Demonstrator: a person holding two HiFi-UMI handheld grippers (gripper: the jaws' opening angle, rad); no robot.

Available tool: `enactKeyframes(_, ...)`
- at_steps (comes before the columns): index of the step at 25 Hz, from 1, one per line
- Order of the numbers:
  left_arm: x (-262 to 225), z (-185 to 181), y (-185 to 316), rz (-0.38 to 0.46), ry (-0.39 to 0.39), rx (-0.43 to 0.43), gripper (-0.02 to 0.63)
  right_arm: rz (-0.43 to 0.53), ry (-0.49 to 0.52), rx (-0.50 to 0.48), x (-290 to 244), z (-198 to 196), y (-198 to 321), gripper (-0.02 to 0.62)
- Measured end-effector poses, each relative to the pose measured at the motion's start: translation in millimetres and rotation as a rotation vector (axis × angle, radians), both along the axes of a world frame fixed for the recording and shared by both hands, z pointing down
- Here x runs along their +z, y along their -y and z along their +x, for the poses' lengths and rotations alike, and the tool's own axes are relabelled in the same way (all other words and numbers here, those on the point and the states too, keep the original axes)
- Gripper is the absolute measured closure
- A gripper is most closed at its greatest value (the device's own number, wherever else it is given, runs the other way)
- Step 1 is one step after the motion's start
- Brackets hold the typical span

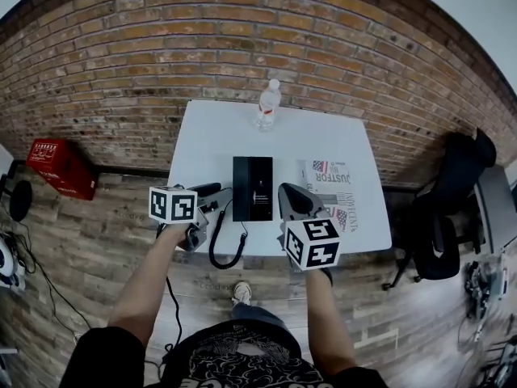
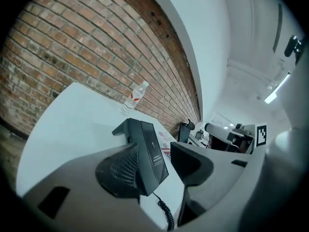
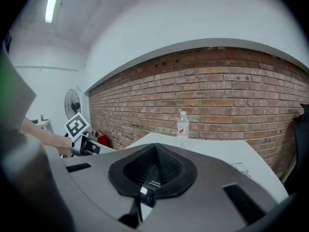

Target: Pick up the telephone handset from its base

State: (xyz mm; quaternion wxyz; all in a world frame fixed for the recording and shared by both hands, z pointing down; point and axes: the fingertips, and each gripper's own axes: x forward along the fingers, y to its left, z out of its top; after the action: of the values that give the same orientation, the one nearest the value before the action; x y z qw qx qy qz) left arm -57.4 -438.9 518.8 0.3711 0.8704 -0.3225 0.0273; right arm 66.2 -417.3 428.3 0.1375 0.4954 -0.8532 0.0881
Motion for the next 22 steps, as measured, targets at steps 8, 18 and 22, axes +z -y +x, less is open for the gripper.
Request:
enactKeyframes(8,41,8,25,-0.136,-0.072,0.030,0.419,-0.036,-0.006,-0.040,18,5,36,0.595)
enactKeyframes(18,65,20,41,-0.249,-0.215,0.119,0.420,-0.089,-0.012,-0.105,44,4,68,0.595)
enactKeyframes(22,72,24,46,-0.282,-0.236,0.149,0.430,-0.103,-0.015,-0.123,51,6,78,0.595)
